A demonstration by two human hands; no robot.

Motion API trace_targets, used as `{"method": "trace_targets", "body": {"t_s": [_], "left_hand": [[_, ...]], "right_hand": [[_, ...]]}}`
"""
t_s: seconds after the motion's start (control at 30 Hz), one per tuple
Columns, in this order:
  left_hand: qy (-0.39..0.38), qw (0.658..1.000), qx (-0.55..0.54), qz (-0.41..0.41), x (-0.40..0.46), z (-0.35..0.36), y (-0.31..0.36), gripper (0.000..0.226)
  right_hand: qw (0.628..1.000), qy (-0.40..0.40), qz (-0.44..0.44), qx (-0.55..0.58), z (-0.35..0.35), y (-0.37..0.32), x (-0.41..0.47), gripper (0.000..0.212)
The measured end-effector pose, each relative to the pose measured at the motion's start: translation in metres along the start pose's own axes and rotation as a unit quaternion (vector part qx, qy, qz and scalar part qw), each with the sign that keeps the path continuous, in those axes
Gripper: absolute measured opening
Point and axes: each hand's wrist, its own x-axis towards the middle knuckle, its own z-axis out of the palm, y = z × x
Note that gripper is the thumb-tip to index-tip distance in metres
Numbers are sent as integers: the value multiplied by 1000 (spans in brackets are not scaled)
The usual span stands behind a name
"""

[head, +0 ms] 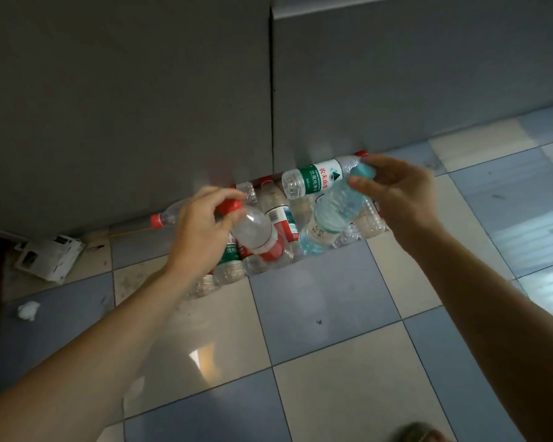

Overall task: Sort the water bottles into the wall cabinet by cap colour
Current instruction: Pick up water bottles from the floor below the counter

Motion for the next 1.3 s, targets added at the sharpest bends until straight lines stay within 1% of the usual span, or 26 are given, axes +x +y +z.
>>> {"method": "trace_targets", "body": {"t_s": [0.1,0.17,0.23,0.33,0.43,0.6,0.77,0.87,0.97,1.03,1.1,1.17,1.3], "left_hand": [[-115,991,23,62,-2,10,20,24],[-180,979,49,86,-4,19,28,27],[-215,968,70,111,-8,27,30,29],[-231,958,99,140,-18,38,26,32],[-229,954,120,150,-27,42,20,33],[-217,955,115,166,-32,44,19,35],[-220,960,96,142,-44,51,19,45],[-210,968,83,113,-52,57,13,55],[-194,980,36,20,-60,66,-1,76],[-188,981,-1,-48,-68,76,-15,88],[-187,979,-29,-82,-78,87,-30,88],[-172,978,-61,-103,-85,99,-42,78],[-111,974,-133,-143,-90,124,-52,74]], "right_hand": [[991,-79,-49,-96,0,3,-20,29],[979,-101,-52,-168,2,14,-33,34],[974,-110,-37,-196,5,26,-44,36],[975,-127,-15,-183,6,40,-57,35],[975,-123,-9,-187,6,49,-66,35],[973,-102,-31,-207,9,54,-75,35],[982,-88,-22,-167,14,65,-85,38],[986,-84,5,-147,16,82,-91,53],[988,-92,39,-116,19,99,-93,71],[988,-98,65,-99,22,114,-96,79],[987,-95,87,-93,26,129,-100,80],[987,-85,104,-84,30,142,-102,78],[989,-67,121,-54,37,157,-93,69]]}}
